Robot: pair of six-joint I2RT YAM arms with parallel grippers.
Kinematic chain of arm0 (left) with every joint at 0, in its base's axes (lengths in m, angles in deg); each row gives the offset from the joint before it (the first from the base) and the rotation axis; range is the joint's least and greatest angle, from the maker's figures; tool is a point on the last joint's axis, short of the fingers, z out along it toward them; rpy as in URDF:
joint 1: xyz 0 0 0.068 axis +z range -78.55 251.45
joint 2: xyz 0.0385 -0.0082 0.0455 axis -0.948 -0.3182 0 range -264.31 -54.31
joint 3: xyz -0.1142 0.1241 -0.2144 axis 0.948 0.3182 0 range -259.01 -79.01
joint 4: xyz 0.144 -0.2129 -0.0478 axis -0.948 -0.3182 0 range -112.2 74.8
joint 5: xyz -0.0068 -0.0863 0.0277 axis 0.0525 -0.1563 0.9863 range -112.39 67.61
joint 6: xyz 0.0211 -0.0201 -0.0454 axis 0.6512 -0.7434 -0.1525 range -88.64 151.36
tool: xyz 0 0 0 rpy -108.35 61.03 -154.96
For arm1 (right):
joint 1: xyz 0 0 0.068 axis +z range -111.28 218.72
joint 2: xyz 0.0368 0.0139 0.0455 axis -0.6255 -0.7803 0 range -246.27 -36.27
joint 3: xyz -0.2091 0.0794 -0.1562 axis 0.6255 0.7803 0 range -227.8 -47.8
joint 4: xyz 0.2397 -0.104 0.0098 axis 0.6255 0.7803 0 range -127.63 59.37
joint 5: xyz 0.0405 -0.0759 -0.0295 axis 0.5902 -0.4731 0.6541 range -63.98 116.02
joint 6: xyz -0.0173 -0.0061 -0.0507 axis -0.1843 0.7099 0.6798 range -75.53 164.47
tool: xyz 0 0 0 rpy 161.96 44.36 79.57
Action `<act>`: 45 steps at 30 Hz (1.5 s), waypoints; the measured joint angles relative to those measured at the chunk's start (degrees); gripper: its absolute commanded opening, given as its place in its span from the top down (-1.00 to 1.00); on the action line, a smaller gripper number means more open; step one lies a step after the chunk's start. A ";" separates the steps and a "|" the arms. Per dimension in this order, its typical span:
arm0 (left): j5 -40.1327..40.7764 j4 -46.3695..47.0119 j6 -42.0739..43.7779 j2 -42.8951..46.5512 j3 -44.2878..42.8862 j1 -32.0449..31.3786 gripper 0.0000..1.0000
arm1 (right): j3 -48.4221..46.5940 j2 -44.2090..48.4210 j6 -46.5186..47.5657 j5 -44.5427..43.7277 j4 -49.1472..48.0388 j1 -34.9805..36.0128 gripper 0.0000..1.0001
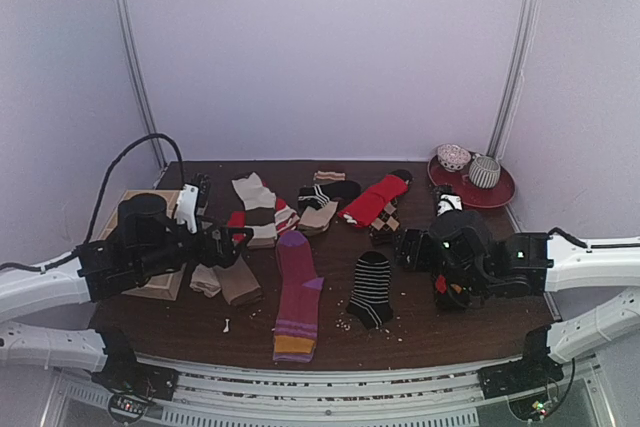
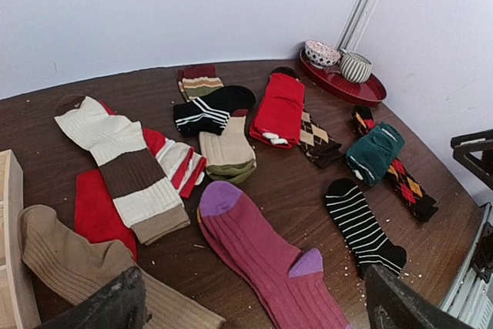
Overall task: Roll the socks
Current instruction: Pick up the pair of socks from the center of the board.
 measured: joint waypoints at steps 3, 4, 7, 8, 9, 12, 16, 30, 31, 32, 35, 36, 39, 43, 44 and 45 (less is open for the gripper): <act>1.07 0.20 0.00 0.46 0.00 0.00 -0.97 | 0.07 0.31 3.43 1.49 -1.31 0.00 -1.00; 1.38 0.20 0.00 0.55 0.00 0.00 -0.97 | 0.42 0.72 4.94 2.45 -2.25 -0.02 -1.00; 2.08 0.24 -0.02 0.61 0.09 0.00 -0.97 | 3.58 3.37 9.53 6.43 -6.97 -0.02 -1.00; 2.12 0.26 -0.02 0.72 0.20 0.00 -0.97 | 4.72 4.22 10.67 7.58 -8.33 -0.02 -1.00; 2.10 0.61 0.00 1.05 0.59 0.00 -0.97 | 6.47 5.27 12.33 9.40 -10.67 -0.02 -1.00; 1.20 1.60 0.26 2.16 2.08 0.00 -0.96 | 9.40 5.86 16.52 13.75 -16.26 -0.02 -0.93; -2.58 4.94 0.74 2.14 5.05 0.00 -0.95 | 12.72 1.84 22.99 24.20 -27.61 0.24 -0.85; -13.03 15.28 -0.63 -1.36 17.77 -3.61 -0.75 | 10.38 -30.12 43.45 51.74 -50.71 8.87 -0.65; -13.33 15.89 -0.74 -1.40 18.25 -3.91 -0.75 | 9.64 -31.19 44.33 51.74 -50.86 9.57 -0.65; -13.46 16.24 -0.76 -1.40 18.51 -4.13 -0.75 | 8.85 -32.06 44.98 51.69 -50.95 10.27 -0.64; -13.66 17.20 -0.79 -1.38 19.17 -4.35 -0.75 | 5.51 -35.10 47.65 50.21 -50.90 12.92 -0.62; -13.66 17.38 -0.79 -1.31 19.26 -4.37 -0.75 | 4.55 -35.93 48.33 49.70 -50.88 13.57 -0.61; -13.64 17.77 -0.79 -1.03 19.63 -4.39 -0.75 | 2.54 -38.27 50.07 48.33 -50.88 14.97 -0.54; -13.64 17.90 -0.79 -1.05 19.85 -4.39 -0.74 | 1.84 -40.63 51.25 44.78 -51.08 15.17 -0.49; -13.66 18.08 -0.81 -1.05 19.91 -4.39 -0.74 | 1.84 -40.96 51.36 44.00 -51.08 15.17 -0.46; -13.66 18.23 -0.83 -1.05 19.93 -4.39 -0.74 | 1.84 -41.29 51.63 43.15 -51.08 15.15 -0.43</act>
